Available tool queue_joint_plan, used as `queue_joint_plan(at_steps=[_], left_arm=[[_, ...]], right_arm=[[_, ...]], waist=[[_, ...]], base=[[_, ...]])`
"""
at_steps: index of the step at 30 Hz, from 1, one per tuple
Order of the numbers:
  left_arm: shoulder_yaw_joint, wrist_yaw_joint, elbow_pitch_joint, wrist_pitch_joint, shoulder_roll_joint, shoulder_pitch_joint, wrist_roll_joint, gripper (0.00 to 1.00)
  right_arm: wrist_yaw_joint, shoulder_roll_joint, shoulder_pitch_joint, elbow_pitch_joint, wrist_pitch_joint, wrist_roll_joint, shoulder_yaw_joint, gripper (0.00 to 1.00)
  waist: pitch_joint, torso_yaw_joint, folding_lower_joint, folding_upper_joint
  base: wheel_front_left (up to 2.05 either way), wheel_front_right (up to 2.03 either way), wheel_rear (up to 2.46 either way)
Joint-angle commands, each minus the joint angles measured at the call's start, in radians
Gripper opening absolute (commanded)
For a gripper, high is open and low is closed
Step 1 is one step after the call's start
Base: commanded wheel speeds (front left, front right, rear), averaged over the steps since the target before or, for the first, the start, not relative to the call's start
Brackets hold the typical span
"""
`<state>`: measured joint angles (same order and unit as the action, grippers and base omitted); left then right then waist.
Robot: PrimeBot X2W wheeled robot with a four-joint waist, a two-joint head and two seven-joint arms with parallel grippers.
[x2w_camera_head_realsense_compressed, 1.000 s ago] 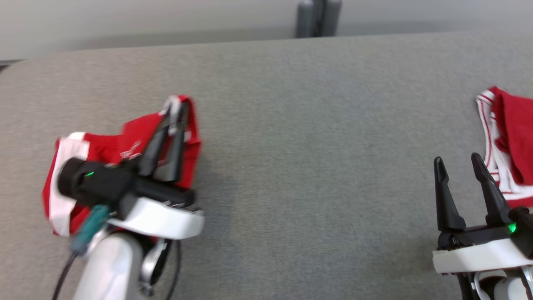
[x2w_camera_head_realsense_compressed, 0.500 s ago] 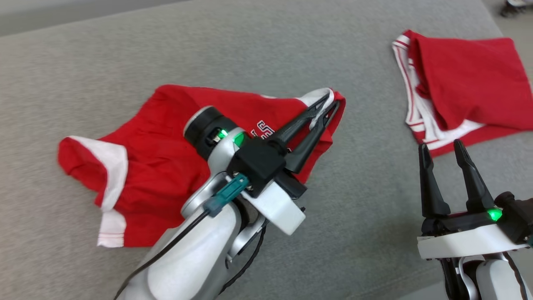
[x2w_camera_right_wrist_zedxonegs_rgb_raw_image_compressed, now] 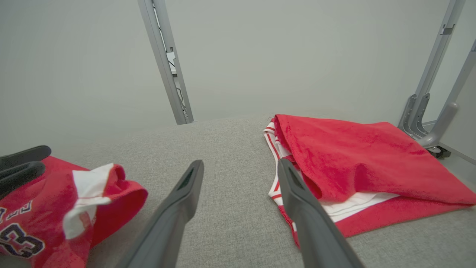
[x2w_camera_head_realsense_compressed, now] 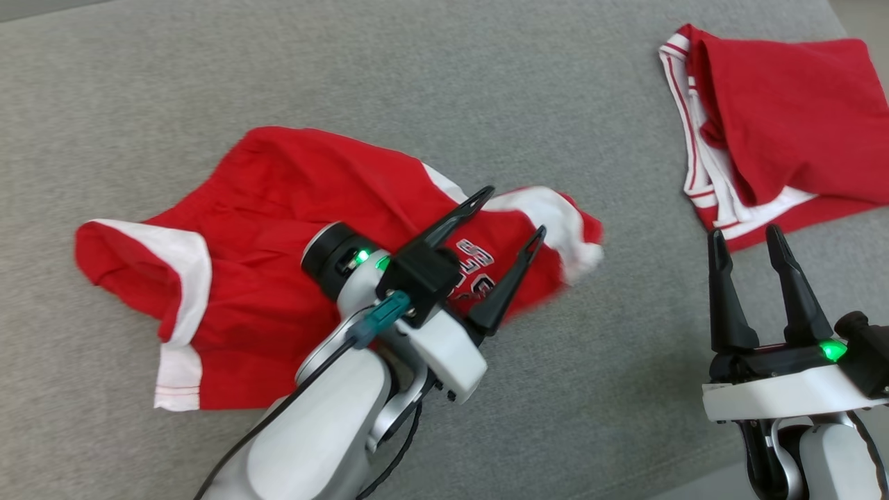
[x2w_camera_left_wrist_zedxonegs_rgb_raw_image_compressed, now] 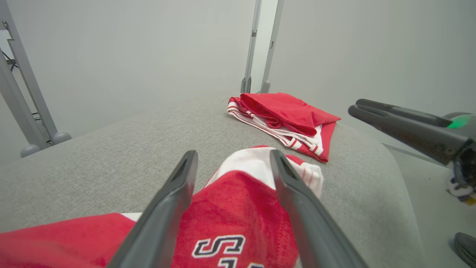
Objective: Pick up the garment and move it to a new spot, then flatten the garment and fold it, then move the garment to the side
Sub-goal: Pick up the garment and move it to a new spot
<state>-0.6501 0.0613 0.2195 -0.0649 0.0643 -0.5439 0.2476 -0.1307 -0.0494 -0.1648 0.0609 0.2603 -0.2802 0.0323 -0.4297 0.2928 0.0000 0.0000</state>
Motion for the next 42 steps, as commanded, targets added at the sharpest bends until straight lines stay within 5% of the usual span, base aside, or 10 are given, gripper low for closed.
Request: queue_joint_plan(at_steps=[1, 16, 21, 29, 34, 42], left_arm=[[0.020, -0.015, -0.011, -0.021, 0.014, 0.027, 0.015, 1.00], [0.316, -0.213, -0.068, -0.178, 0.117, 0.214, 0.119, 1.00], [0.429, -0.248, -0.091, -0.196, 0.149, 0.290, 0.152, 1.00], [0.530, -0.225, -0.113, -0.200, 0.182, 0.405, 0.175, 1.00], [0.520, -0.178, -0.107, -0.201, 0.200, 0.456, 0.170, 1.00], [0.487, -0.166, -0.139, -0.201, 0.210, 0.525, 0.137, 1.00]], right_arm=[[0.000, -0.004, 0.003, 0.000, 0.007, 0.014, -0.009, 1.00], [0.000, -0.004, 0.051, 0.014, -0.002, 0.091, -0.039, 1.00], [0.000, -0.009, 0.072, 0.007, -0.021, 0.101, -0.040, 1.00], [0.000, -0.018, 0.111, -0.007, -0.047, 0.104, -0.047, 1.00], [0.000, -0.019, 0.147, -0.016, -0.065, 0.106, -0.059, 1.00], [0.000, -0.018, 0.191, -0.030, -0.084, 0.113, -0.060, 1.00]], waist=[[0.034, -0.041, 0.0000, 0.0000], [0.152, -0.209, 0.0000, 0.0000], [0.191, -0.245, 0.0000, 0.0000], [0.249, -0.284, 0.0000, 0.0000], [0.286, -0.293, 0.0000, 0.0000], [0.337, -0.292, 0.0000, 0.0000]], base=[[0.00, 0.00, 0.00], [0.00, 0.00, 0.00], [0.00, 0.00, 0.00], [0.00, 0.00, 0.00], [0.00, 0.00, 0.00], [0.00, 0.00, 0.00]])
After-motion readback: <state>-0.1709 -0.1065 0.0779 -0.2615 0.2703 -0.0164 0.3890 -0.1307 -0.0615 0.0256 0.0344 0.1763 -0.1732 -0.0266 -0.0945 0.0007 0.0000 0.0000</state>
